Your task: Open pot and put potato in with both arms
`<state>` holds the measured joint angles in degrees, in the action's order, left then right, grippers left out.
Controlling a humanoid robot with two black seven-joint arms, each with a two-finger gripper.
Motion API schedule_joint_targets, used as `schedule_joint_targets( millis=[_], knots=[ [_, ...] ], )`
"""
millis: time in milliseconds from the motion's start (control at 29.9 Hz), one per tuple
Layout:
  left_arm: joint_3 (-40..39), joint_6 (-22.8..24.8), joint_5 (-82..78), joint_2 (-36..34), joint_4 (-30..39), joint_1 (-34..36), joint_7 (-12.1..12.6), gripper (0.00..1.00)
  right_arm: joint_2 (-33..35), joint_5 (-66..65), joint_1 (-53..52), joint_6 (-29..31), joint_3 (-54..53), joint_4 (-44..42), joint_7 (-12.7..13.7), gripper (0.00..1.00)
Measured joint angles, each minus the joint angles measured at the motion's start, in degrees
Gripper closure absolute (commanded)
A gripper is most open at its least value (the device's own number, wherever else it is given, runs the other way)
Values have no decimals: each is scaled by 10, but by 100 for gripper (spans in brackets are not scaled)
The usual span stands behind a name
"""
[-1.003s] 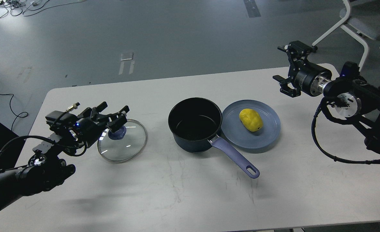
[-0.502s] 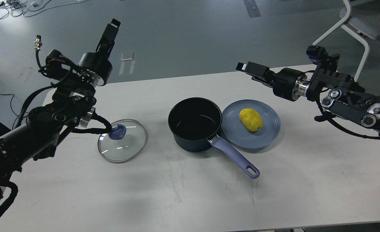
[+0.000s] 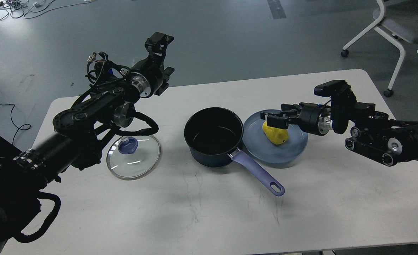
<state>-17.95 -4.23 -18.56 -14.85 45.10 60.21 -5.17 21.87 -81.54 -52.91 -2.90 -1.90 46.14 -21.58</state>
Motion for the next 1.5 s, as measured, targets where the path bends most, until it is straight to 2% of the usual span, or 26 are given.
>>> schedule_joint_targets(
  millis=[167, 334, 368, 401, 435, 468, 535, 802, 1036, 1271, 1304, 1337, 1371, 1404, 1471, 1505],
  knots=[
    [0, -1, -2, -5, 0, -7, -2, 2, -6, 0, 13, -1, 19, -14, 1, 17],
    [6, -2, -8, -5, 0, -9, -16, 2, -18, 0, 25, -1, 30, -26, 2, 27],
    [6, -2, -8, -5, 0, -9, -18, 2, -20, 0, 25, -1, 33, -27, 3, 35],
    [6, -2, -9, -5, 0, -9, -20, 2, -22, 0, 25, -1, 36, -27, 3, 35],
    [6, -3, -9, -6, 0, -9, -21, 2, -23, 0, 25, -1, 37, -27, 3, 53],
    [6, -3, -9, -6, 0, -9, -22, 2, -25, 0, 25, -1, 38, -27, 3, 67],
    [7, -3, -9, -6, 0, -10, -22, 2, -29, 0, 25, -1, 40, -28, 3, 73],
    [7, -4, -15, -6, 0, -13, -22, 2, -32, -1, -2, -17, 38, -23, 2, 77],
    [7, -4, -23, -2, -1, -14, -22, 2, -32, -2, -61, -91, 39, -8, 0, 79],
    [7, -4, -24, 0, -1, -13, -22, 2, -101, -6, -78, -118, 55, -12, -21, 79],
    [7, -4, -24, 0, -1, -13, -22, 2, -111, -6, -79, -118, 61, -14, -24, 79],
    [7, -3, -24, -1, 0, -13, -22, 2, -123, -6, -79, -118, 69, -16, -27, 74],
    [7, -3, -24, -2, 0, -13, -22, 2, -134, -6, -79, -118, 77, -21, -29, 64],
    [7, -2, -24, -4, 0, -13, -22, 2, -143, -6, -79, -119, 85, -28, -30, 36],
    [7, -1, -24, -6, 0, -13, -21, 2, -162, -6, -79, -119, 102, -46, -30, 7],
    [7, -1, -24, -6, 0, -13, -20, 2, -166, -6, -79, -119, 106, -52, -30, 0]
  ],
)
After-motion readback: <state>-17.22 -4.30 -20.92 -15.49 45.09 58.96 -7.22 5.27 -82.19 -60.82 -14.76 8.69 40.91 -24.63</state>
